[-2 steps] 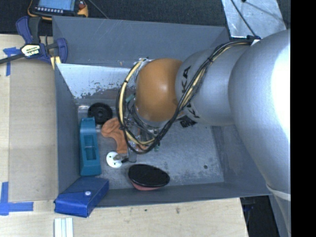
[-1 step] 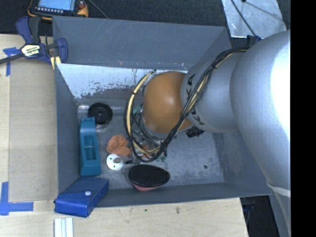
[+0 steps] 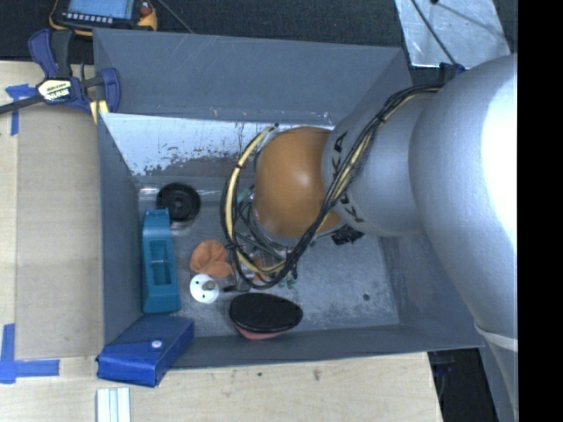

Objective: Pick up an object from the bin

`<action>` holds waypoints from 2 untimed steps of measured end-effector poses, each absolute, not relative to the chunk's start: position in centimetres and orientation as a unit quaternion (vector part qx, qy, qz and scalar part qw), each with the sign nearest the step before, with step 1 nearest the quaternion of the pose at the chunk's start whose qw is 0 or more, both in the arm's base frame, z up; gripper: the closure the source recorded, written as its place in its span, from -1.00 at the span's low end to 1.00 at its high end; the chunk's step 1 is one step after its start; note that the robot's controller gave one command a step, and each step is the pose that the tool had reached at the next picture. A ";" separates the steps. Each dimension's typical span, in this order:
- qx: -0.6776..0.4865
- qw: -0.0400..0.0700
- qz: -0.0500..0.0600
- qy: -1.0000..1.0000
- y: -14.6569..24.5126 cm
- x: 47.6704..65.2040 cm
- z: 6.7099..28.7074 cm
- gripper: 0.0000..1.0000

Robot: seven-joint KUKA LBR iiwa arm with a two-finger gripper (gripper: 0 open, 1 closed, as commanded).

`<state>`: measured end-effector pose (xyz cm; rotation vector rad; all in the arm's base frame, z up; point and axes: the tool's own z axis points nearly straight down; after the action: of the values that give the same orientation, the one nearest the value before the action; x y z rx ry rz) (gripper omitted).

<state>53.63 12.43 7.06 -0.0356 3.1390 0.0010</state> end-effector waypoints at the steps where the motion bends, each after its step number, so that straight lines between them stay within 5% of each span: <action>1: -0.012 0.001 0.000 1.000 12.4 53.7 7.1 1.00; 2: -0.181 0.002 0.000 0.983 11.3 58.0 7.1 1.00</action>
Offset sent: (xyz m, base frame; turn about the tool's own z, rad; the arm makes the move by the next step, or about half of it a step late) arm 0.0423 -0.0112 -0.0006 -0.3436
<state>58.01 11.30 7.11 -0.5675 3.0850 0.0011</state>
